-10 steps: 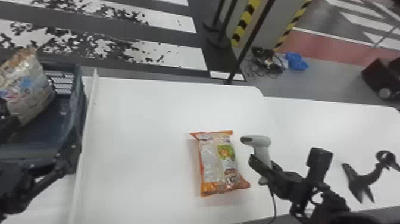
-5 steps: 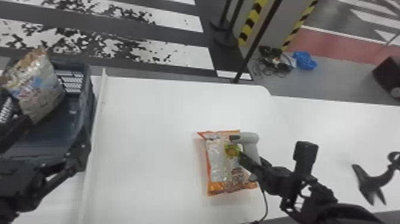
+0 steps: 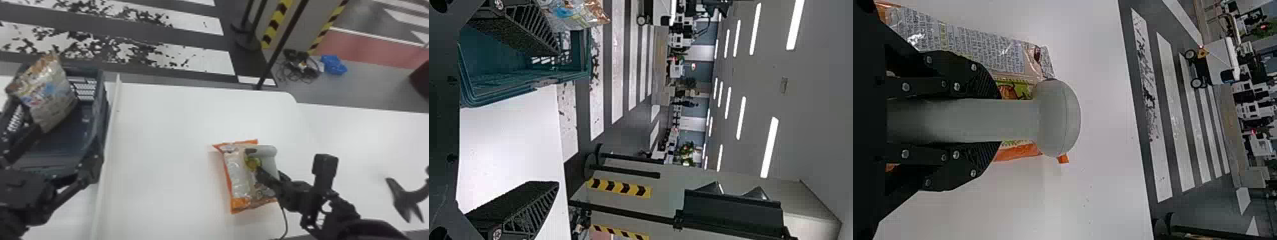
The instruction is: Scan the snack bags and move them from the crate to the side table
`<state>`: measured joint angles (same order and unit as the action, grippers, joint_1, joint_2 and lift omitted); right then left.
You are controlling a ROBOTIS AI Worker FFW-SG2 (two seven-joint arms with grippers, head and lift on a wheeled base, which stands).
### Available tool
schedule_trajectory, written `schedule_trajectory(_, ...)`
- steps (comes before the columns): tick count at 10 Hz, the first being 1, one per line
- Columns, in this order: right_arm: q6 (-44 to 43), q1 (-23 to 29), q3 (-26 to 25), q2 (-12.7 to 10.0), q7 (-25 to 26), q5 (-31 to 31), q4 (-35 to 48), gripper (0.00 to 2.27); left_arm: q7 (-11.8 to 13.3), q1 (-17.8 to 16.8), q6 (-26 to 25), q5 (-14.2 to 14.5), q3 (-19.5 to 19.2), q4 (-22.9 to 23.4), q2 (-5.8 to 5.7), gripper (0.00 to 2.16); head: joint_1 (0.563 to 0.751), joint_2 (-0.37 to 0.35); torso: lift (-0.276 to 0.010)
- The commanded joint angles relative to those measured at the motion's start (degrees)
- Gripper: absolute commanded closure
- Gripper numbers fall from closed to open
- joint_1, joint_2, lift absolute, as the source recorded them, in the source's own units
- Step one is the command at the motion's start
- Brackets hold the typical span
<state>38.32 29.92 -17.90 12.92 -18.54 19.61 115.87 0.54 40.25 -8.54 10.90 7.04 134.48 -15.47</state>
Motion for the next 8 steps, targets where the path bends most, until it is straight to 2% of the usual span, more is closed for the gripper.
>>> schedule_trajectory(1,0.1,-0.2,0.2,0.1,0.0,0.0,0.1,2.24,0.0,0.1,0.1,0.0,-0.3,0.0,0.00,0.07,0.695,-0.278,-0.087)
schedule_trajectory(3,1.0,0.0,-3.4,0.1,0.0,1.1,1.6,2.24,0.0,0.0,0.1,0.0,-0.3,0.3,0.00,0.07,0.695,-0.275,-0.087)
schedule_trajectory(5,1.2,-0.6,-8.1,1.4,0.1,2.4,0.4,2.24,0.1,0.0,0.0,0.0,-0.3,0.3,-0.09,0.07,0.695,-0.319,-0.087)
schedule_trajectory(6,0.7,-1.6,-9.3,2.6,0.1,2.4,-2.7,2.24,0.1,-0.1,0.0,0.0,-0.2,0.3,-0.09,0.07,0.695,-0.350,-0.087)
schedule_trajectory(8,-3.6,-3.8,-9.7,4.7,0.4,1.8,-11.8,2.24,0.2,-0.1,0.0,0.0,-0.2,0.3,-0.09,0.07,0.695,-0.350,-0.087)
